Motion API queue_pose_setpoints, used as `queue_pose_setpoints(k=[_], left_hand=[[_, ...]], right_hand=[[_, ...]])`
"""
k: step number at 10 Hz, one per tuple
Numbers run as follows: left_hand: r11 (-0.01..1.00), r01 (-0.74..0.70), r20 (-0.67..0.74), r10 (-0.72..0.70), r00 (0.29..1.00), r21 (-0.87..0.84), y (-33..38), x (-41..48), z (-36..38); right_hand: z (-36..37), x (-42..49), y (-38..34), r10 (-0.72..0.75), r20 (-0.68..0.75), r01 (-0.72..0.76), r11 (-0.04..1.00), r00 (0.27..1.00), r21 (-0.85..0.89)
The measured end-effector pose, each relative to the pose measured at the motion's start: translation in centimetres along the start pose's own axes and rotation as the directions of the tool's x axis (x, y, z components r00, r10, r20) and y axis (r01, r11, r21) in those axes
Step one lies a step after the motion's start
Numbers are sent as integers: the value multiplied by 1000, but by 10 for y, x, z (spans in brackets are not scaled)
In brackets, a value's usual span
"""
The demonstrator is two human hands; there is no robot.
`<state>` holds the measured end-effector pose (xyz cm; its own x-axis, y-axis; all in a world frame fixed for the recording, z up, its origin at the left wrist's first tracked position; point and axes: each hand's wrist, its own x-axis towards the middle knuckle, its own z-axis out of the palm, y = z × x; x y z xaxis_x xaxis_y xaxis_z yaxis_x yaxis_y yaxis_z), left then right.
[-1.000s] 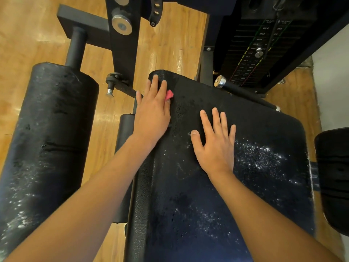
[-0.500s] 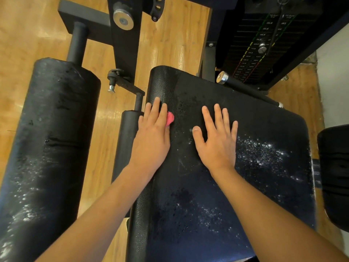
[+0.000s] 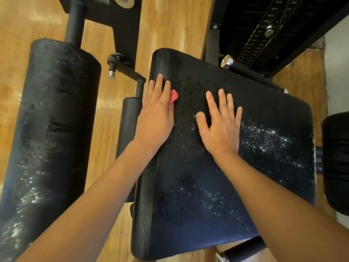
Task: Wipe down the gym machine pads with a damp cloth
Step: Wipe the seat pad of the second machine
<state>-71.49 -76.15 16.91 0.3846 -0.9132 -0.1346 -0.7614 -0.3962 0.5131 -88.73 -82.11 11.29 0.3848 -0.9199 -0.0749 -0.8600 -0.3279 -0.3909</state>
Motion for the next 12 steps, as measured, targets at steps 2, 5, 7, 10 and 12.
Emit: queue_pose_setpoints(k=[2, 5, 7, 10, 12], left_hand=[[999, 36, 34, -36, 999, -4, -1, -51, 2], [998, 57, -2, -57, 998, 3, 5, -22, 1], [999, 28, 57, -30, 998, 25, -2, -45, 0], [998, 57, 48, -57, 997, 2, 0, -87, 7], [998, 55, 25, -55, 998, -8, 3, -52, 1]], right_hand=[[0, 0, 0, -1, 2, 1, 1000, 1000, -4], [0, 0, 0, -6, -15, 6, 1000, 1000, 13], [0, 1, 0, -4, -12, 4, 1000, 1000, 4], [0, 0, -1, -4, -18, 4, 1000, 1000, -1], [0, 1, 0, -3, -18, 3, 1000, 1000, 1]])
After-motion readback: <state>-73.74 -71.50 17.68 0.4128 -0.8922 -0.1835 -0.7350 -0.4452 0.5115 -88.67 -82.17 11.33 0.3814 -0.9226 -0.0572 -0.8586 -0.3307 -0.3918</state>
